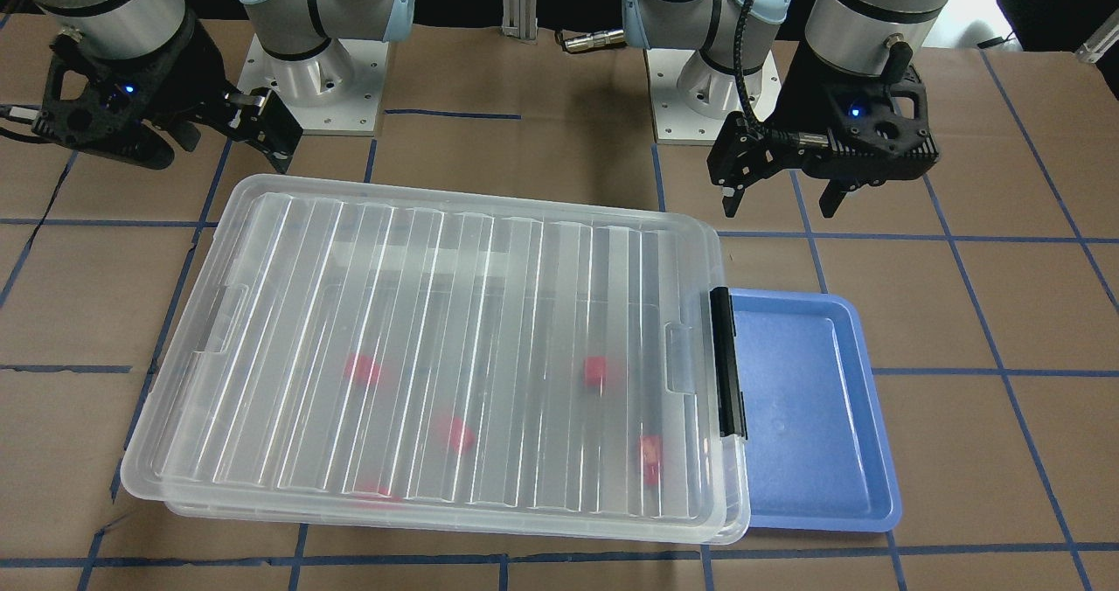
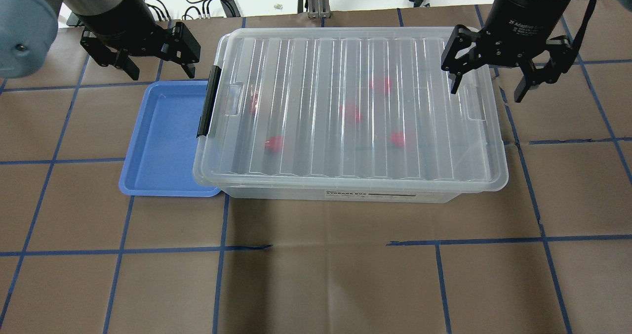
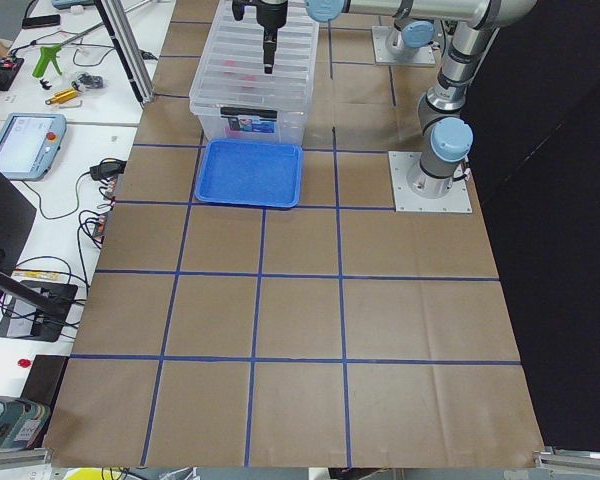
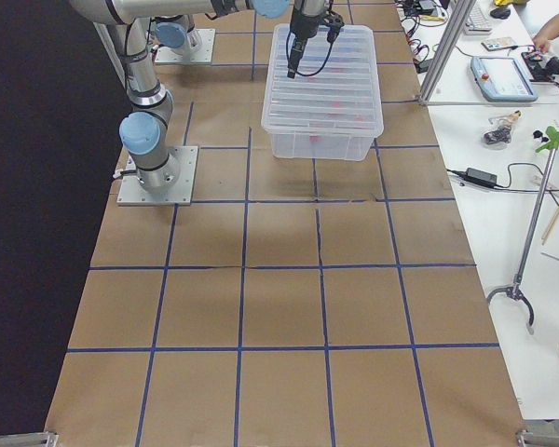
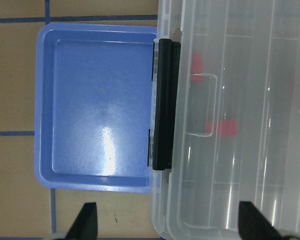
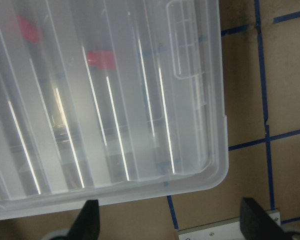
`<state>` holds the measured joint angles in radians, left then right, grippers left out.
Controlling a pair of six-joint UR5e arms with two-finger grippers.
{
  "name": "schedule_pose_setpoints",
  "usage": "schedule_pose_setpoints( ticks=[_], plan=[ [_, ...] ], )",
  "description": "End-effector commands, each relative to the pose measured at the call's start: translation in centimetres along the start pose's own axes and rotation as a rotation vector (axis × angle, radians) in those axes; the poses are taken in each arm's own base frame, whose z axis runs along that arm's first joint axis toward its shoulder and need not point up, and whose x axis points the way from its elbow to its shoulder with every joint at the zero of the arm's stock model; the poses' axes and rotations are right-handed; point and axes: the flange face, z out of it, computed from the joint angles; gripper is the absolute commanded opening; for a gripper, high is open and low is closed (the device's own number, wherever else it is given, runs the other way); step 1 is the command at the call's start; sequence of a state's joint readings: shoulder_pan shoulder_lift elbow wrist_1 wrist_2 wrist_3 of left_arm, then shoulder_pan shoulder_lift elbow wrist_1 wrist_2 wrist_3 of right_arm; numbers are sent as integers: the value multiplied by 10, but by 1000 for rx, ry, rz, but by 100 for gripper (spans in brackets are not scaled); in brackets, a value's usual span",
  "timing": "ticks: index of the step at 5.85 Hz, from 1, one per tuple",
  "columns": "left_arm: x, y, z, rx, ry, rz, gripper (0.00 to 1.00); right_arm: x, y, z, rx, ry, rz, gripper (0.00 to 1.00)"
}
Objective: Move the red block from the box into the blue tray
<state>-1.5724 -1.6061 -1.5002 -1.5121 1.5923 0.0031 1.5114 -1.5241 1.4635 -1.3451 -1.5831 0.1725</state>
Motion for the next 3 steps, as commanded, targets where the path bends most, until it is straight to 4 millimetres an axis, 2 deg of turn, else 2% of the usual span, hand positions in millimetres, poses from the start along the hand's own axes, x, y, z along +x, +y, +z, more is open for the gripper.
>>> schedule_pose_setpoints(
  ticks=[1,2,3],
  plan=[
    [0,0,0,0,0,0,99,74,-38,61,29,42,-80,100],
    [0,0,0,-2,0,0,99,81,-42,87,73,39,-79,100],
    [0,0,1,-3,0,0,99,81,-46,104,74,35,-83,100]
  ],
)
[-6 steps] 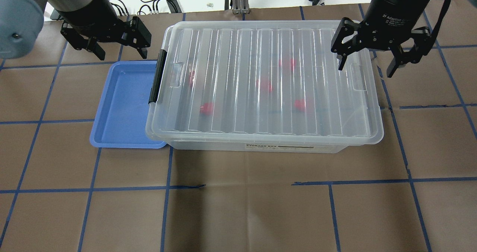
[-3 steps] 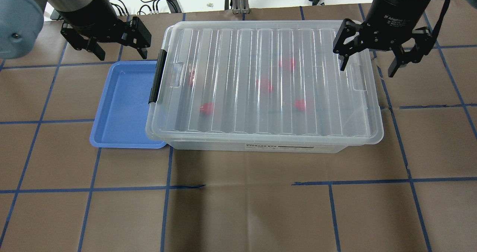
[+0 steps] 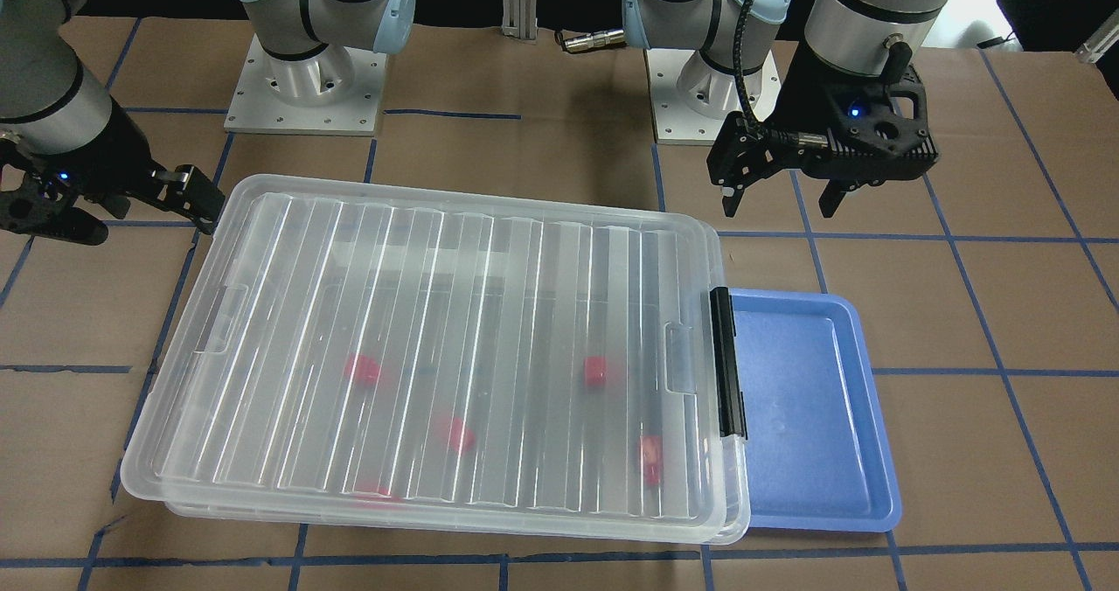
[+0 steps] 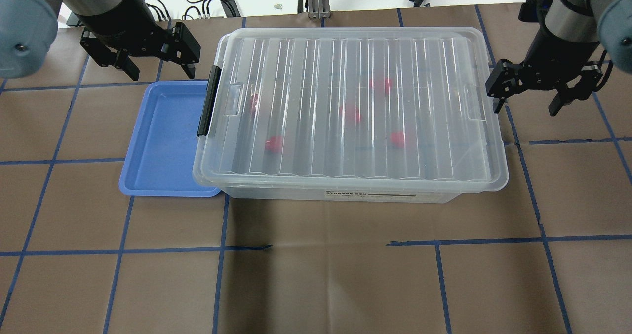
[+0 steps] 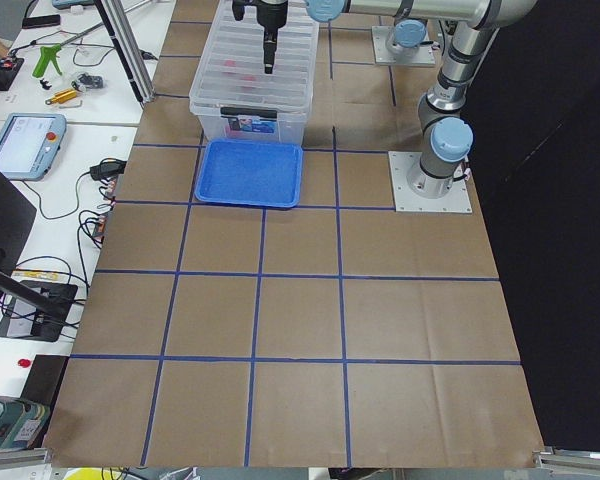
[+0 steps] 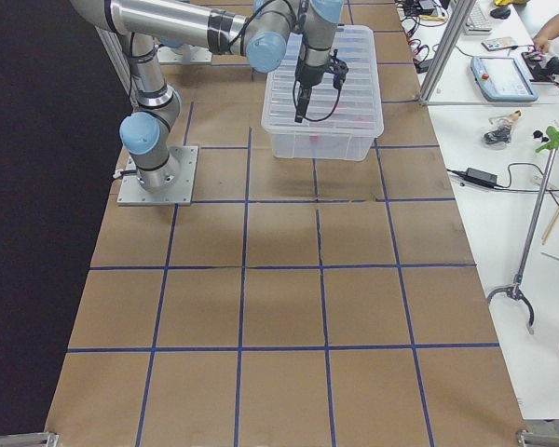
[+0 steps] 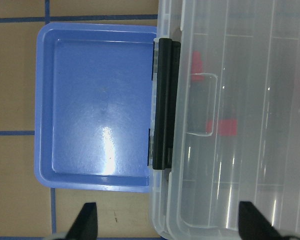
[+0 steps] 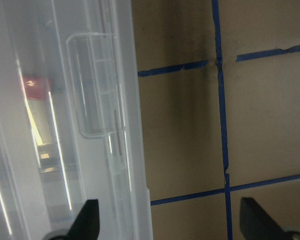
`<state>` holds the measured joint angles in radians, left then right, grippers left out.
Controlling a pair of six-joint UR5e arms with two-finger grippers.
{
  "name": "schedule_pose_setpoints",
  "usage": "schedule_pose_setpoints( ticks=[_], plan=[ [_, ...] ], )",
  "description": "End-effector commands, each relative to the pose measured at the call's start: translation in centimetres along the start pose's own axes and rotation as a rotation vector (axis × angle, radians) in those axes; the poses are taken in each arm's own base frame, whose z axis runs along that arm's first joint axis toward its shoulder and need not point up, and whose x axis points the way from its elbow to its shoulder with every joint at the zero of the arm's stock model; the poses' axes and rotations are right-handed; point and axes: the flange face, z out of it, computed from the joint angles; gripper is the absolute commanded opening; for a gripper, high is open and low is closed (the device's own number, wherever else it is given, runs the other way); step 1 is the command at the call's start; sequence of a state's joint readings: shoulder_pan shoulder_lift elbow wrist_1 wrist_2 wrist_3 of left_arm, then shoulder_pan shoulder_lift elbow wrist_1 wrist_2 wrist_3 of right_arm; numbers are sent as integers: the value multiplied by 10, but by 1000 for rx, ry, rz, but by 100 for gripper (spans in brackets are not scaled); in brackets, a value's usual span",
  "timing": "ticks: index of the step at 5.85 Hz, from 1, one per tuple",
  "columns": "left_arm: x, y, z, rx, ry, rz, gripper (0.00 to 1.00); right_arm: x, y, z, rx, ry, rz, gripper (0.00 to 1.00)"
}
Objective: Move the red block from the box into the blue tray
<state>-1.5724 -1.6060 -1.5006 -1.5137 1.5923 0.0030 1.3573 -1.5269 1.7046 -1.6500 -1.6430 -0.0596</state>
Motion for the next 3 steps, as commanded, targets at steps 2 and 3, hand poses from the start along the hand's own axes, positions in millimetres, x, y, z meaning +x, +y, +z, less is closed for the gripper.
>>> schedule_pose_setpoints(
  ticks=[2,3],
  plan=[
    [0,1,0,0,0,0,99,2,-2,52,-53,-8,-10,100],
    [0,0,1,-2,5,11,99,1,-2,59,-67,-11,-10,100]
  ],
)
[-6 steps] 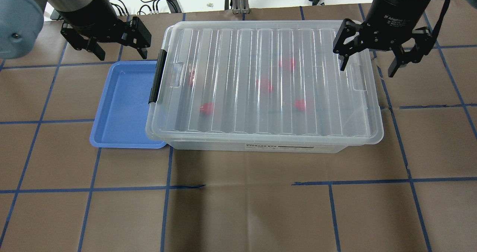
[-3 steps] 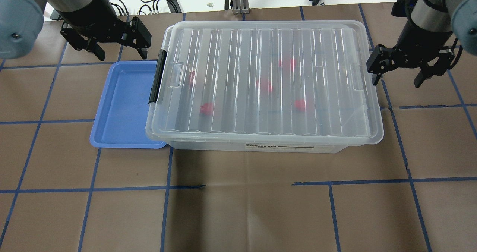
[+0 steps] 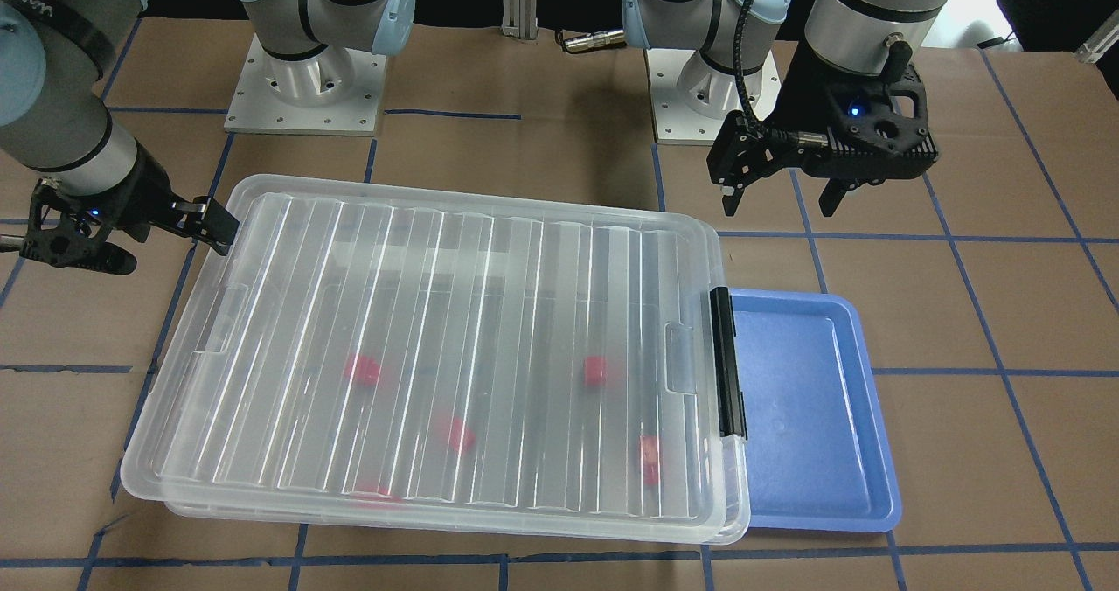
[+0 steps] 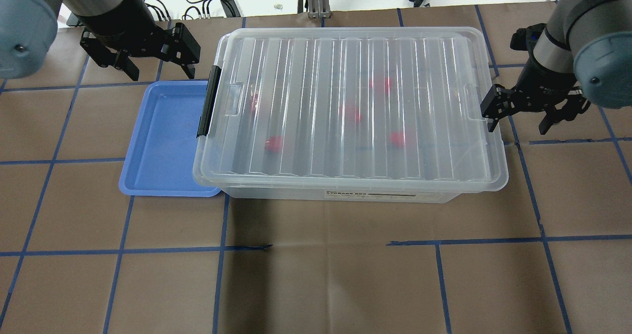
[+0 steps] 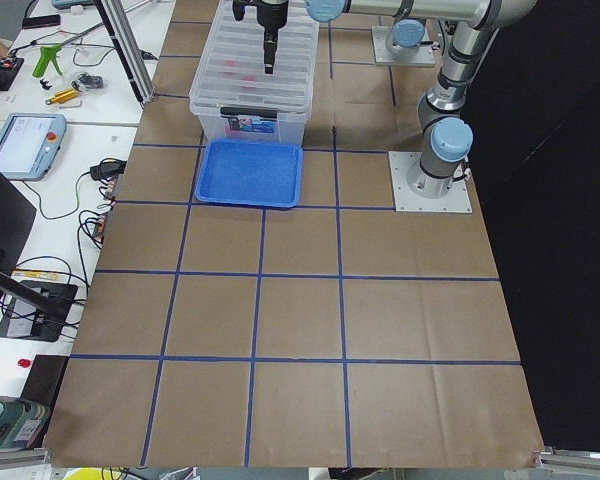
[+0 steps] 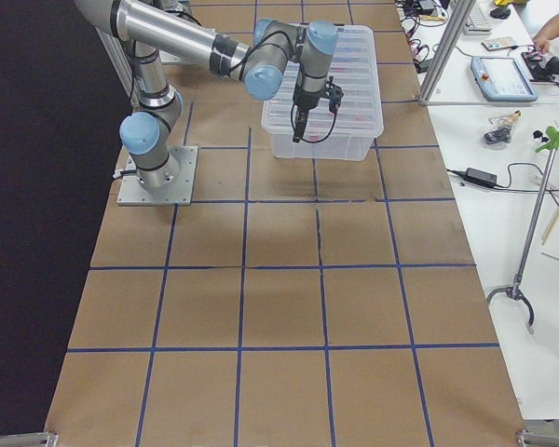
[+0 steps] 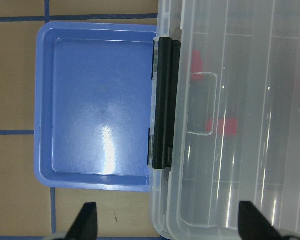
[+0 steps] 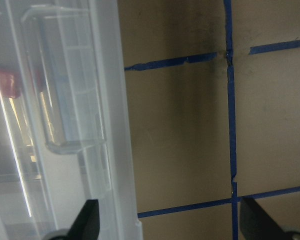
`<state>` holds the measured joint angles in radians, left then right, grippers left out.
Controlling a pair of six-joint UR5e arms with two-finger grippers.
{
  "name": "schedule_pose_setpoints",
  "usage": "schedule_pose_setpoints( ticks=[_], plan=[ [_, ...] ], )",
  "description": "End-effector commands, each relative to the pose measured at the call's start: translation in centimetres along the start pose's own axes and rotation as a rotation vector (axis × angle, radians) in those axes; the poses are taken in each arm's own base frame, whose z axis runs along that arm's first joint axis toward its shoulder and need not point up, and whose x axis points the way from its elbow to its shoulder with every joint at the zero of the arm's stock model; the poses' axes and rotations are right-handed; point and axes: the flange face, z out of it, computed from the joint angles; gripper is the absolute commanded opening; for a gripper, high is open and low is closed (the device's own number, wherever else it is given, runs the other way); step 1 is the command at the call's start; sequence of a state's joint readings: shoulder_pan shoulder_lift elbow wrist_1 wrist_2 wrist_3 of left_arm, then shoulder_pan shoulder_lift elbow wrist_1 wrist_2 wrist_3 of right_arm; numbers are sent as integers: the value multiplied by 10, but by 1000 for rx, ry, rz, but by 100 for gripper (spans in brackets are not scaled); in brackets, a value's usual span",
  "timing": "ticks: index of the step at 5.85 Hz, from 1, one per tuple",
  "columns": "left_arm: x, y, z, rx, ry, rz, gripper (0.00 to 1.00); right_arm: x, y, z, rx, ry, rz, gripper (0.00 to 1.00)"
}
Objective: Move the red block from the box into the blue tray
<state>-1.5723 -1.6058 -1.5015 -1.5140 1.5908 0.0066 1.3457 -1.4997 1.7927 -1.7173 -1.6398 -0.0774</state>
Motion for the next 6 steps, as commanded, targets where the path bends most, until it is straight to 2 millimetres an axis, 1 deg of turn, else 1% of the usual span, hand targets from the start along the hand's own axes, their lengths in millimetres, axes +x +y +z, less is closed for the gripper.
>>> schedule_pose_setpoints(
  ticks=[1,2,3,4,6],
  plan=[
    [1,-2,2,-2,5,59,99,0,-2,15,-27,-1,-2,100],
    [2,0,-1,3,5,141,99,3,-5,12,6,12,-50,100],
    [3,2,-3,3,3,177,99,11,-9,12,19,15,-56,100],
    [11,1,2,-5,13,200,99,32,-13,14,14,8,-81,100],
    [11,8,9,-19,15,500,99,76,-20,13,32,35,-130,100]
  ],
)
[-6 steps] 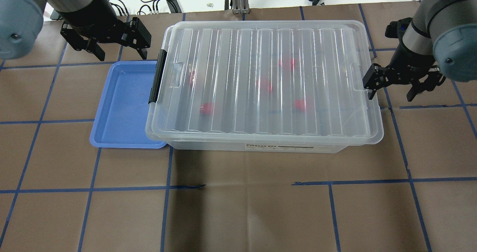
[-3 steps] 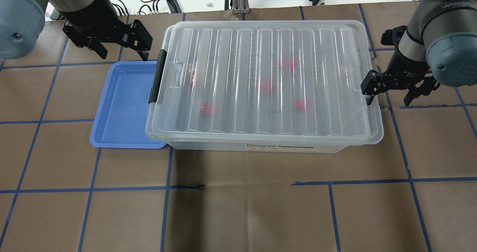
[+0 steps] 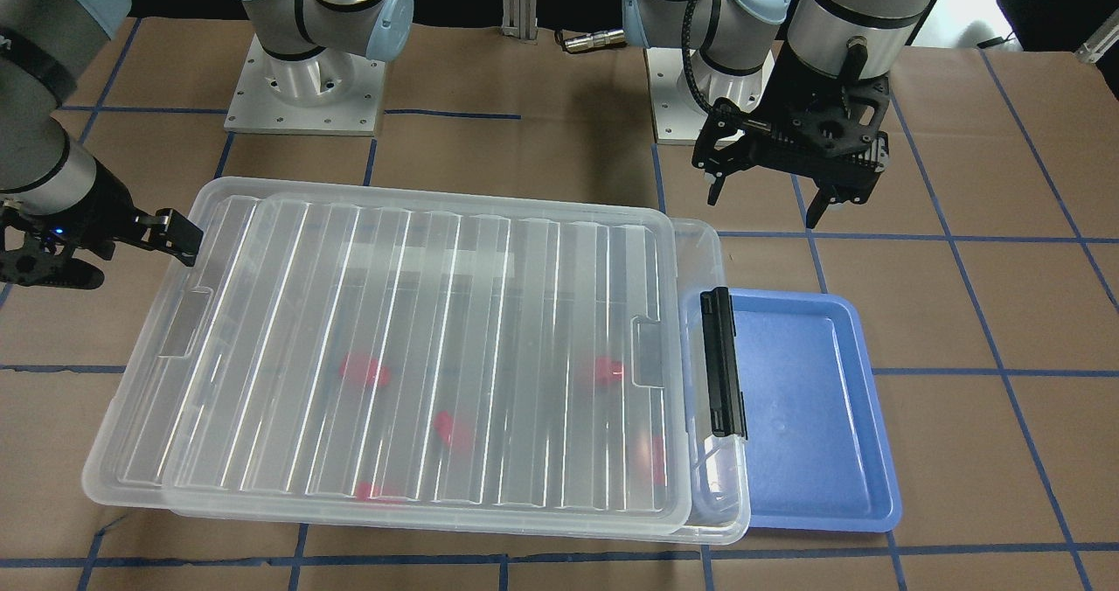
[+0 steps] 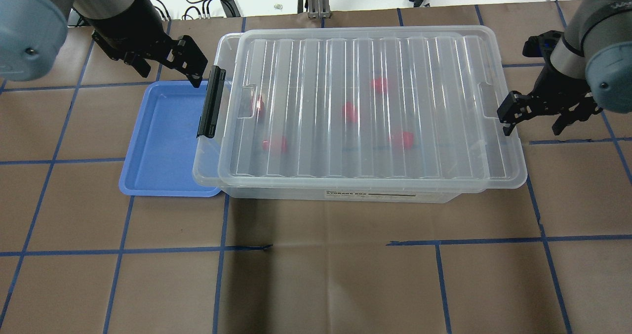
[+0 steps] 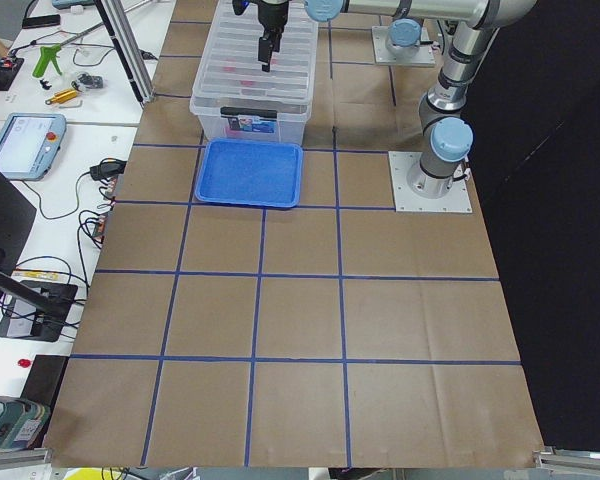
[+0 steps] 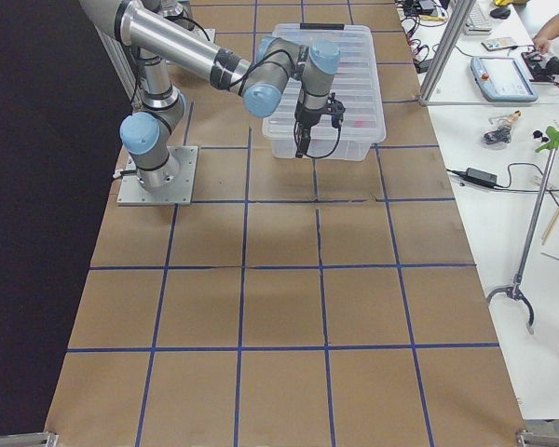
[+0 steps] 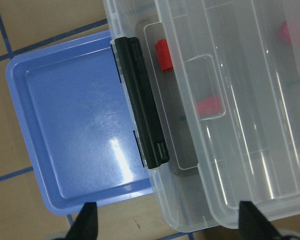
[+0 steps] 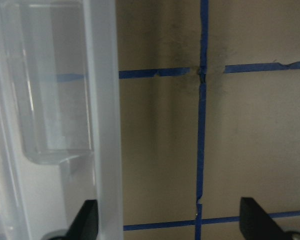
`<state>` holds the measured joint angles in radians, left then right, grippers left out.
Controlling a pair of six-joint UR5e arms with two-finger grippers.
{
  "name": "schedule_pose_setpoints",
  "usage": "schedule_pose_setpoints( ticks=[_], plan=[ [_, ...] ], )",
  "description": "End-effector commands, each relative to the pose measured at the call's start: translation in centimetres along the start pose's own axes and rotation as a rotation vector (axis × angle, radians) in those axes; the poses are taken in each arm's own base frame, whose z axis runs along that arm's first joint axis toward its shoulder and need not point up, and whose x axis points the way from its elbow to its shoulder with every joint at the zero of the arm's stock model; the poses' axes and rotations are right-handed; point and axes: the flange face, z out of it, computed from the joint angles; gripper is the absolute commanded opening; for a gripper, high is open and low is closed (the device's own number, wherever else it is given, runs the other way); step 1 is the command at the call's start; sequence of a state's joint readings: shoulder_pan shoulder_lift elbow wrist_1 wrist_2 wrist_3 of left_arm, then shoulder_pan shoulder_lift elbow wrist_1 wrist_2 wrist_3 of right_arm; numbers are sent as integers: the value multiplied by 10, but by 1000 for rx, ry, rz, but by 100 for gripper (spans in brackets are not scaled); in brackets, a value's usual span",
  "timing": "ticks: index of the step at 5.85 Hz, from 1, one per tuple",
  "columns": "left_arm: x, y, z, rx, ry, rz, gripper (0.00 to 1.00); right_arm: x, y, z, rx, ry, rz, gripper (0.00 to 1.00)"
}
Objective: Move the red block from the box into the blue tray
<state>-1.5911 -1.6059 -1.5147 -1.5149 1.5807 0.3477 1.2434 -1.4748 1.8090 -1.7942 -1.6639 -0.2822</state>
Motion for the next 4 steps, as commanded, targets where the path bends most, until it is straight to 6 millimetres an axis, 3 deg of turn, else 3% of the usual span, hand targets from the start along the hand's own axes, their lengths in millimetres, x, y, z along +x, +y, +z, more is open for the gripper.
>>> schedule_pose_setpoints(
  ticks=[1,2,4],
  plan=[
    [4,4,11,-16,16,366,99,52,3,0,-8,46,-30,100],
    [3,3,15,-23,19,657,99,80,8,2,-14,40,-45,100],
    [1,-4,38,-50,48,1000,99,99,11,0,-27,75,-44,100]
  ],
)
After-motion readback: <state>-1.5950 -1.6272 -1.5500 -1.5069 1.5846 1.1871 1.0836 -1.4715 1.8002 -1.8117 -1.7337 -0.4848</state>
